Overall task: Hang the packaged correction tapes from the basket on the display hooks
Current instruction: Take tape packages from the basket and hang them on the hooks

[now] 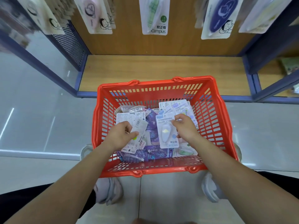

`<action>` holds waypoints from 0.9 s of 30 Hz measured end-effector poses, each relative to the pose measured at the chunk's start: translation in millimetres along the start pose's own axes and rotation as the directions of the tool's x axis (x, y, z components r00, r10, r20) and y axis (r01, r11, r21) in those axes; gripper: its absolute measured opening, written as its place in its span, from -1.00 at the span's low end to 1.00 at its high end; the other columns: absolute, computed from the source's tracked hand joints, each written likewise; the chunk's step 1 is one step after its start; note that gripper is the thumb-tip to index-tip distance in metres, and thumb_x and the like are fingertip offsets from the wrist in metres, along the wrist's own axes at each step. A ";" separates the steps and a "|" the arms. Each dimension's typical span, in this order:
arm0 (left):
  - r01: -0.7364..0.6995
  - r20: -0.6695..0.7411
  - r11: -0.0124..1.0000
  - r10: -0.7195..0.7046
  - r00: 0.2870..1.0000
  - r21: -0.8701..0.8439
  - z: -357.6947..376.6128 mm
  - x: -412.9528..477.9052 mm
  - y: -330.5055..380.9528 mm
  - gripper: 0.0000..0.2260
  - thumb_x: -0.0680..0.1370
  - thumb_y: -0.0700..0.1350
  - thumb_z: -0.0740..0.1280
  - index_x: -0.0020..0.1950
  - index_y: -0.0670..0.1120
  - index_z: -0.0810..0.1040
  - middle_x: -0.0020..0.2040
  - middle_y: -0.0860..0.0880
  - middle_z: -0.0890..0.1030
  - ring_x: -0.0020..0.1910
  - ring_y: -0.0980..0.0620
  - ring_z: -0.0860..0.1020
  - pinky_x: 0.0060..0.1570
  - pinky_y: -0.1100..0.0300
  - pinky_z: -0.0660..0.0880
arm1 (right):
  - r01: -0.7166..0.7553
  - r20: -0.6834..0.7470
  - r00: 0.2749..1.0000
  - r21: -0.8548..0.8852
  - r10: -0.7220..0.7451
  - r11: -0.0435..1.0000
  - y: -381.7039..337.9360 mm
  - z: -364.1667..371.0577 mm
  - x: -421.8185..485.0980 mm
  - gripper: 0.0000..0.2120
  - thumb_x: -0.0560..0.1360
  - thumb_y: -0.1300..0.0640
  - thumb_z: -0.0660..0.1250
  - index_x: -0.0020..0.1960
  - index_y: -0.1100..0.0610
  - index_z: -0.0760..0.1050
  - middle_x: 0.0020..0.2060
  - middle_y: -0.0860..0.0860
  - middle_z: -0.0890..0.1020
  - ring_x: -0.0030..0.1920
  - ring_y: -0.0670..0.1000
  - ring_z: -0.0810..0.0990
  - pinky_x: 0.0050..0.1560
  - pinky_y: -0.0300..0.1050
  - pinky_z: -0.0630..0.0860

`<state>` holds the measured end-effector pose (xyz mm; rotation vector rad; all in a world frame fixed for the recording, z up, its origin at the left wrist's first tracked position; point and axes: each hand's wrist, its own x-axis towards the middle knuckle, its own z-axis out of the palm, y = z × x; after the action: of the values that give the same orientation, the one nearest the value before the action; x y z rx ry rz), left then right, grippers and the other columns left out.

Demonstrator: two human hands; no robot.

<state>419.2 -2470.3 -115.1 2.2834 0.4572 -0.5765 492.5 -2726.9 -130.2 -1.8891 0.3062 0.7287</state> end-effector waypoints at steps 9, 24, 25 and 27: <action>0.013 -0.025 0.899 -0.027 0.999 -0.438 35.9 -1.2 38.3 -0.86 0.55 -0.17 0.48 -0.14 -0.10 0.54 -0.13 -0.07 0.65 -0.26 -0.01 0.60 -0.12 0.01 0.62 | 0.042 0.044 0.998 0.122 -0.048 0.992 -11.3 22.5 -14.6 -0.94 0.61 0.14 0.37 -0.03 0.05 0.49 -0.13 0.08 0.60 -0.29 0.08 0.56 -0.11 0.15 0.63; 0.080 0.095 0.923 -0.048 0.994 -0.377 78.1 11.9 20.0 -0.56 0.50 -0.31 0.50 0.29 -0.03 0.46 -0.10 -0.05 0.50 -0.10 -0.03 0.57 -0.20 0.40 0.53 | -0.077 0.127 0.990 0.124 0.061 0.989 7.0 32.0 -0.3 -0.83 0.68 0.11 0.25 -0.08 -0.04 0.51 -0.18 -0.06 0.54 -0.20 -0.03 0.54 -0.13 0.01 0.57; 0.059 0.077 0.946 -0.036 0.996 -0.319 78.2 14.7 19.0 -0.57 0.47 -0.25 0.55 0.24 0.01 0.49 -0.03 -0.03 0.51 -0.08 -0.05 0.59 -0.13 0.30 0.57 | -0.092 0.137 0.988 0.118 0.076 0.989 7.2 31.6 0.4 -0.85 0.68 0.09 0.24 -0.05 -0.01 0.50 -0.15 -0.05 0.54 -0.17 -0.02 0.55 -0.08 0.04 0.58; 0.030 0.060 0.970 -0.016 0.998 -0.242 78.1 17.1 18.3 -0.59 0.40 -0.15 0.62 0.06 0.13 0.47 0.14 0.00 0.47 -0.07 -0.08 0.61 -0.01 0.04 0.61 | -0.131 0.137 0.984 0.102 0.116 0.986 8.2 31.8 0.4 -0.90 0.69 0.07 0.22 0.00 -0.02 0.46 -0.13 -0.09 0.52 -0.14 -0.02 0.53 0.02 0.11 0.56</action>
<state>421.3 -2536.5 -163.5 2.0254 0.4987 -0.5634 477.5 -2701.7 -145.2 -1.7201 0.3760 0.8968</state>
